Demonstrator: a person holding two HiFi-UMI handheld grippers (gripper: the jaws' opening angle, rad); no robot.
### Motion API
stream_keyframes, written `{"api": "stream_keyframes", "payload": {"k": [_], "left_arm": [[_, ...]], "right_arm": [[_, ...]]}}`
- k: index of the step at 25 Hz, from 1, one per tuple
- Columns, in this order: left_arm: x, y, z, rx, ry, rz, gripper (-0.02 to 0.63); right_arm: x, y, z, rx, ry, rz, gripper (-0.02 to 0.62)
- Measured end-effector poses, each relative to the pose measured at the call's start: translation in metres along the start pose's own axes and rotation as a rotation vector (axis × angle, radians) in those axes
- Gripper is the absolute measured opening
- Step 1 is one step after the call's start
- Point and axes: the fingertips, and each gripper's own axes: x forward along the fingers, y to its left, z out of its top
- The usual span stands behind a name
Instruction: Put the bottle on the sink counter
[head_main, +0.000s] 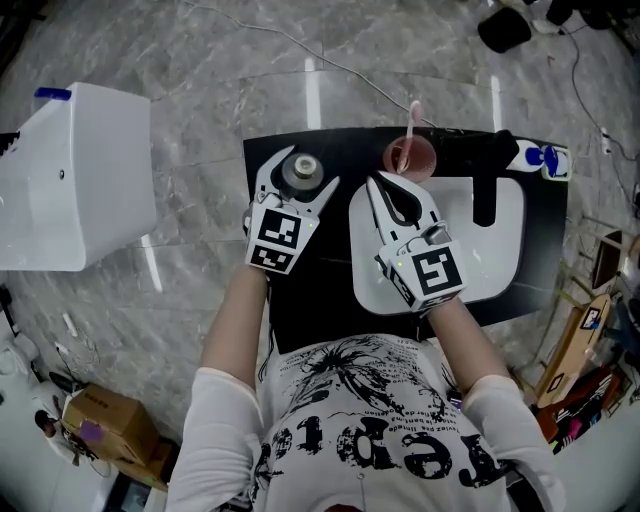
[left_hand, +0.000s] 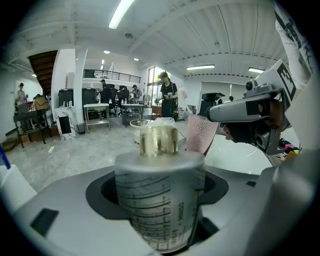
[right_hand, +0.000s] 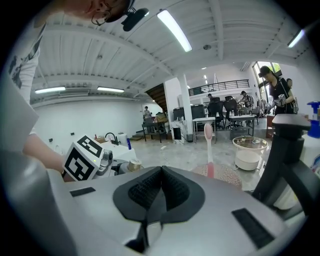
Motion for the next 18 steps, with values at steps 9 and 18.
{"api": "stream_keyframes", "payload": {"k": [9,18], "left_arm": [[-0.003,0.0,-0.004,-0.013,0.006,0.001,0.347],[-0.015,-0.01,-0.008,-0.042,0.012,-0.001,0.35]], "right_arm": [[-0.001,0.002,-0.001,-0.002,0.008,0.002,0.015],[-0.016,0.008,0.004,-0.013,0.014,0.006,0.014]]}}
